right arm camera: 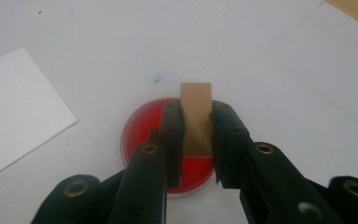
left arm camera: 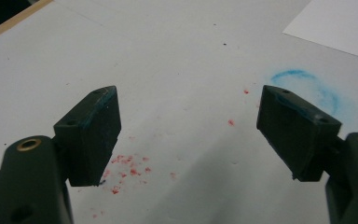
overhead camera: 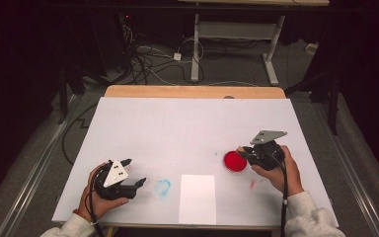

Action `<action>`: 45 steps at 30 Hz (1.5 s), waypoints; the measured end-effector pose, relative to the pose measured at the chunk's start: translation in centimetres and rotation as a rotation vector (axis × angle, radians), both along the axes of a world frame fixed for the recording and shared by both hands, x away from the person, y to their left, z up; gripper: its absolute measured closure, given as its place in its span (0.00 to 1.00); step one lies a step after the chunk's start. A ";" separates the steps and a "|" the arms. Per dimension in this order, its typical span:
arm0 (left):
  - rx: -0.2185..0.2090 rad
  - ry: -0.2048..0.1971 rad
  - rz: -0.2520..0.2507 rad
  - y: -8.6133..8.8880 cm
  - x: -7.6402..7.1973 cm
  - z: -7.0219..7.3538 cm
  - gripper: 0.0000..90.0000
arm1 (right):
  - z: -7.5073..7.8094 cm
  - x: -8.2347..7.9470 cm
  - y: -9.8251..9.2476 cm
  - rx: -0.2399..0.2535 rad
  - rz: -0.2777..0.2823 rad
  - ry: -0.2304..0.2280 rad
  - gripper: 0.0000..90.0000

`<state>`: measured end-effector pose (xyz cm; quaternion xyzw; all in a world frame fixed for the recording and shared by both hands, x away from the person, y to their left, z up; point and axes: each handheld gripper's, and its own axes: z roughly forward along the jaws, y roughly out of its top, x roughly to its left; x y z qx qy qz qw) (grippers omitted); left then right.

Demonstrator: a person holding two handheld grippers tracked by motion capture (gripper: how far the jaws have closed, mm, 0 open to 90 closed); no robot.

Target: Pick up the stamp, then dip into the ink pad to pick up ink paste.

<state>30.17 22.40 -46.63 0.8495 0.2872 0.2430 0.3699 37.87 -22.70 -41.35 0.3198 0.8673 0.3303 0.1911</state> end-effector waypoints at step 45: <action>0.029 -0.001 0.016 0.1 0.1 -0.1 0.18 | -1.3 1.2 2.3 -0.098 -0.011 0.102 0.84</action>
